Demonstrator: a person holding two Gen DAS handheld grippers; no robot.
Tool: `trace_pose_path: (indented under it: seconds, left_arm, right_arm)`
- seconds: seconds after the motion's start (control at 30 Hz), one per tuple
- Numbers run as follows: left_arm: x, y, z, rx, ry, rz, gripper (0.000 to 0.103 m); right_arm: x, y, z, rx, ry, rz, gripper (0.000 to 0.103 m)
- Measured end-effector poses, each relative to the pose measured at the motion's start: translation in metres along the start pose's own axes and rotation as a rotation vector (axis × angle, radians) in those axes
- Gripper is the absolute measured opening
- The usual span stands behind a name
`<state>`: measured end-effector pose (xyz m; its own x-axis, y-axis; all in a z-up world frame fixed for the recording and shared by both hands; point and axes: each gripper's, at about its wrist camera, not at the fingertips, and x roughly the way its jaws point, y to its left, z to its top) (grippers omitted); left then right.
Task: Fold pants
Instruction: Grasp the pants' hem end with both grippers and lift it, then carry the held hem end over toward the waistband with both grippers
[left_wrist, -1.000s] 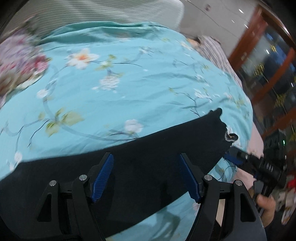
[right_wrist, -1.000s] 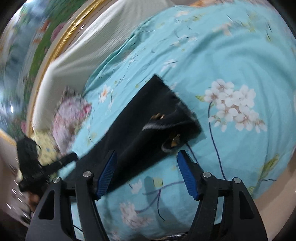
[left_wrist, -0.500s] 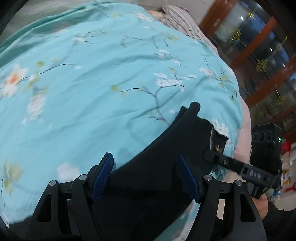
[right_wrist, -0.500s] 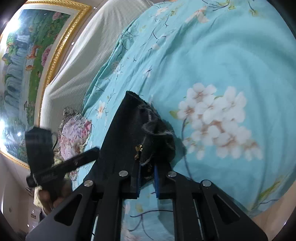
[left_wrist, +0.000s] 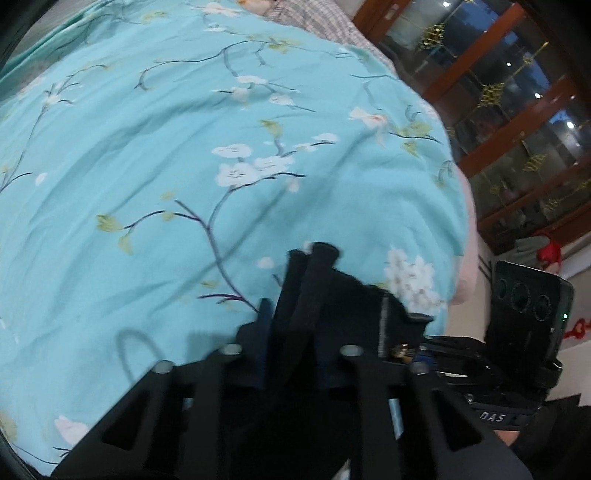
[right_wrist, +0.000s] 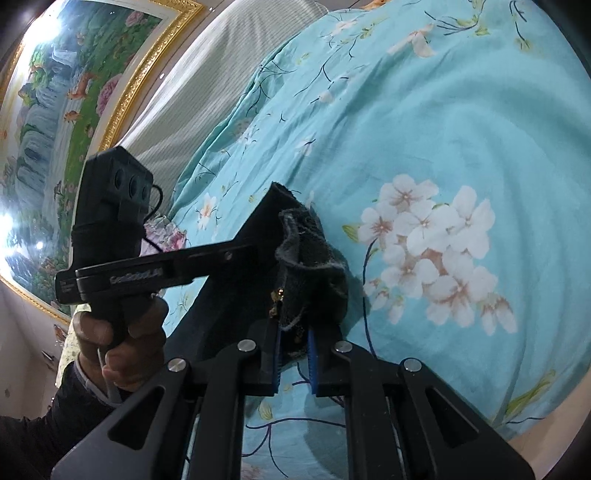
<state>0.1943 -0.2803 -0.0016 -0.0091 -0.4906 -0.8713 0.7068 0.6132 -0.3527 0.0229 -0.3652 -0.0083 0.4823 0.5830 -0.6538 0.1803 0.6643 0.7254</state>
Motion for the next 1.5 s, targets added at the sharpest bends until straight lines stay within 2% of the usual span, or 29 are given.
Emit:
trace_pose_path:
  seconds: [0.07, 0.27, 0.4, 0.6, 0.87, 1.07, 1.27, 1.5]
  left_arm:
    - [-0.005, -0.005, -0.004, 0.024, -0.022, 0.012, 0.012]
    - [-0.043, -0.012, -0.018, 0.012, -0.107, -0.002, 0.011]
    - [-0.076, -0.011, -0.032, -0.007, -0.172, -0.014, 0.011]
    - [-0.125, 0.005, -0.067, -0.080, -0.261, -0.020, 0.011]
    - [-0.161, 0.045, -0.125, -0.217, -0.361, -0.002, 0.011]
    - [-0.167, 0.083, -0.171, -0.328, -0.393, 0.020, 0.011]
    - [-0.154, 0.110, -0.204, -0.421, -0.398, 0.031, 0.012]
    - [-0.143, 0.133, -0.226, -0.494, -0.396, 0.033, 0.012]
  right_arm:
    - [-0.001, 0.000, -0.001, -0.003, -0.002, 0.006, 0.012]
    - [-0.003, 0.011, -0.002, -0.026, -0.004, 0.027, 0.012]
    - [-0.010, 0.028, -0.001, -0.050, -0.011, 0.103, 0.012]
    - [-0.010, 0.070, -0.004, -0.111, 0.019, 0.237, 0.012]
    - [0.023, 0.127, -0.026, -0.211, 0.126, 0.318, 0.012]
    - [0.060, 0.158, -0.049, -0.268, 0.222, 0.316, 0.013]
    - [0.089, 0.172, -0.075, -0.320, 0.295, 0.261, 0.015]
    - [0.109, 0.174, -0.090, -0.357, 0.344, 0.214, 0.016]
